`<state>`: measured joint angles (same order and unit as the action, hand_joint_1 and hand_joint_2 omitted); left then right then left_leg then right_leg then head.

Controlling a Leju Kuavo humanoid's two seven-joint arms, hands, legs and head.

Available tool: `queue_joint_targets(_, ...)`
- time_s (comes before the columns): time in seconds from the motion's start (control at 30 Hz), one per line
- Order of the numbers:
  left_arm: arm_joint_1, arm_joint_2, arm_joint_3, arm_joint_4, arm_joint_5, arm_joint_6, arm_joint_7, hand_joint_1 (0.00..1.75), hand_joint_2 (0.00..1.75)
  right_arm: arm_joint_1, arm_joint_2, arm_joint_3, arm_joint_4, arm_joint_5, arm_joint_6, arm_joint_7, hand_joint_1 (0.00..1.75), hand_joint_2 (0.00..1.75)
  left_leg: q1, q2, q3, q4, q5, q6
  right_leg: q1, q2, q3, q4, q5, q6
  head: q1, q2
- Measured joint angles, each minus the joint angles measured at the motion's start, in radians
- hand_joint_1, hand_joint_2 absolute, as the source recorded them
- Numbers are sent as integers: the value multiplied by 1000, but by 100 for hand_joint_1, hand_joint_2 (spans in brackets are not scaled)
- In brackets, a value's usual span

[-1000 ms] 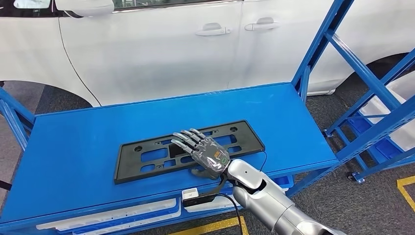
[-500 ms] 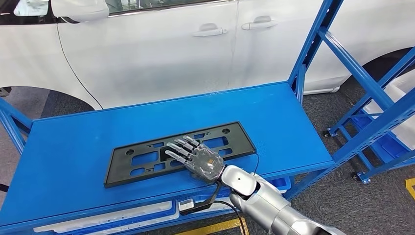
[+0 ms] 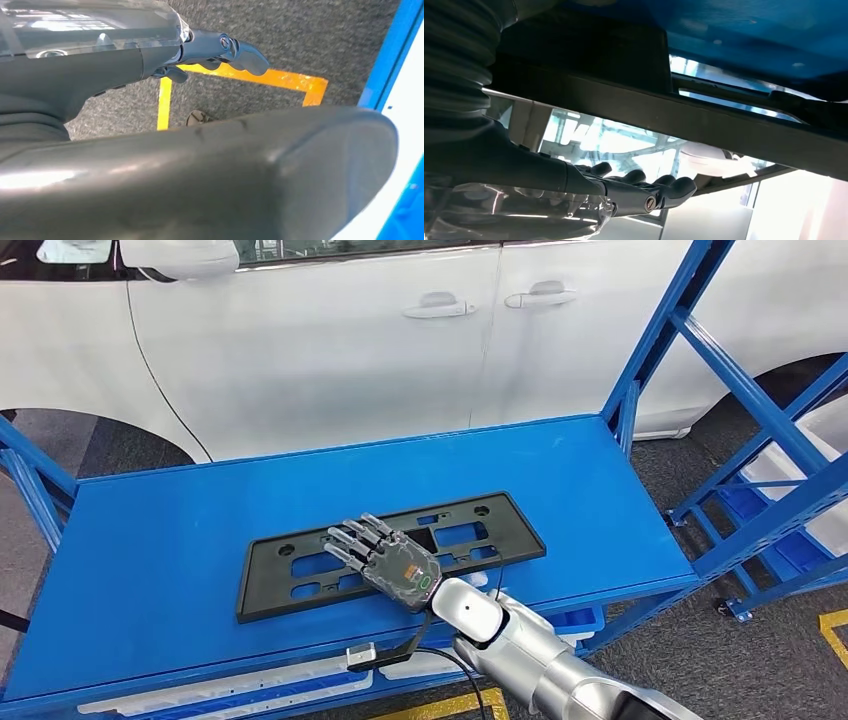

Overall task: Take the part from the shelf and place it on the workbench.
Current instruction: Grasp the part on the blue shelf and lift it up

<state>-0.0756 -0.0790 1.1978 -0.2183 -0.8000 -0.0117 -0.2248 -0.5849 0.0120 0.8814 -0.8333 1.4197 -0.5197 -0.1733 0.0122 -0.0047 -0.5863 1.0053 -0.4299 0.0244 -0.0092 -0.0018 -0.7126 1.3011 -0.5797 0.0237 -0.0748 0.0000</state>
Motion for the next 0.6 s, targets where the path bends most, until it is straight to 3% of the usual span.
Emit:
queue_joint_targets(0.03,0,0,0,0,0,-1,0,0,0,-4,4,1,9,0,0,2,0,175,0,-1,2,0,0,-1,0,0,18,-40,30,-3,0,0)
queue_joint_targets(0.1,0,-1,0,0,-2,-3,0,0,0,-18,13,2,29,-2,4,15,0,175,-1,-2,5,0,-2,-4,2,0,88,-182,96,-13,0,0)
queue_joint_targets(0.13,0,-1,0,0,-4,-4,0,0,0,-28,20,2,45,-3,8,27,0,175,-3,-2,6,1,-2,-8,4,0,115,-241,116,-18,0,0)
queue_joint_targets(0.2,-1,-2,-1,0,-9,-5,-1,0,0,-53,36,-1,91,-6,16,56,0,175,-5,-2,5,1,-2,-20,10,1,135,-288,124,-26,0,0)
queue_joint_targets(0.27,-1,-1,-1,0,-13,-6,-2,0,0,-83,53,-11,147,-8,30,85,85,175,-4,-1,5,0,-2,-32,8,1,135,-293,130,-34,0,0)
queue_joint_targets(0.33,-1,1,-1,0,-15,-7,-5,0,0,-116,65,-27,203,-9,55,114,172,175,-3,0,-10,38,-30,-40,2,-1,138,-302,137,-44,0,0)
queue_joint_targets(0.43,2,2,-1,0,-17,-9,-8,0,0,-149,70,-56,275,-16,82,136,175,175,1,0,-90,220,-124,-50,2,-6,137,-305,141,-51,0,0)
queue_joint_targets(0.47,3,2,0,0,-18,-8,-8,0,0,-156,71,-66,295,-18,85,139,175,175,3,0,-111,269,-139,-53,2,-6,136,-305,141,-52,0,0)
queue_joint_targets(0.5,5,2,0,0,-17,-8,-8,0,0,-162,71,-75,313,-19,88,141,175,175,4,0,-117,287,-136,-55,3,-6,137,-304,141,-51,0,0)
queue_joint_targets(0.53,5,2,0,0,-17,-7,-8,0,0,-168,71,-84,329,-20,90,140,175,175,5,0,-102,260,-113,-56,2,-6,138,-303,140,-50,0,0)
queue_joint_targets(0.6,5,3,0,0,-18,-8,-8,0,0,-180,72,-99,352,-22,92,134,175,175,9,1,-34,124,-48,-55,2,-5,140,-299,138,-45,0,0)
